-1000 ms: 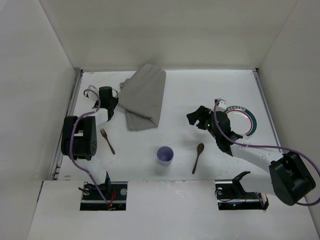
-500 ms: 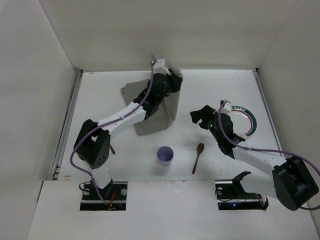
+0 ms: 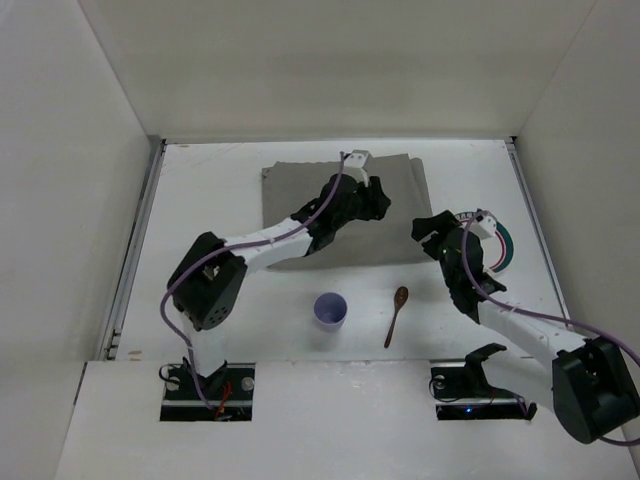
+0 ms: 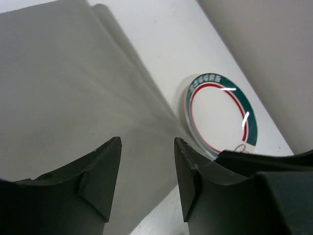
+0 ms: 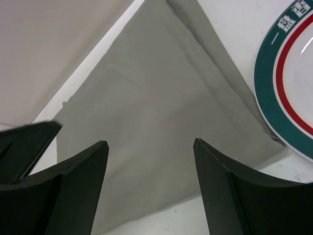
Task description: Set the dinner table for one person
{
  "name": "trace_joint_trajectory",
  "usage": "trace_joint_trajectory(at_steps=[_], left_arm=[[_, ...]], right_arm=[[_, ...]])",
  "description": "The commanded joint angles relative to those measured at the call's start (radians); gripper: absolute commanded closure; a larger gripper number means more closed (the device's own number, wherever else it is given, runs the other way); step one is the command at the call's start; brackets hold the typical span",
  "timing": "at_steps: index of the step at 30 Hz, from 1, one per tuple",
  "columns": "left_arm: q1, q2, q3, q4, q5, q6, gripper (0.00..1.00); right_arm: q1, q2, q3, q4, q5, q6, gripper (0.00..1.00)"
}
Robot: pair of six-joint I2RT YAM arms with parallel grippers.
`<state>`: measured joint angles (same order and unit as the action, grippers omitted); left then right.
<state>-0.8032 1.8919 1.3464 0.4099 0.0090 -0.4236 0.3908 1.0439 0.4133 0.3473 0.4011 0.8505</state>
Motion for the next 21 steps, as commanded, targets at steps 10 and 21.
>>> trace_joint_trajectory(at_steps=[10,21], left_arm=[[0.186,-0.574,-0.685,-0.012,-0.48,-0.234,0.55],[0.321,-0.815,-0.935,-0.266,-0.506,-0.308,0.48]], right_arm=[[-0.002,0.166,0.096,-0.086,-0.002,0.021,0.28],[0.03,0.131,0.088,-0.048,0.008,0.01,0.63]])
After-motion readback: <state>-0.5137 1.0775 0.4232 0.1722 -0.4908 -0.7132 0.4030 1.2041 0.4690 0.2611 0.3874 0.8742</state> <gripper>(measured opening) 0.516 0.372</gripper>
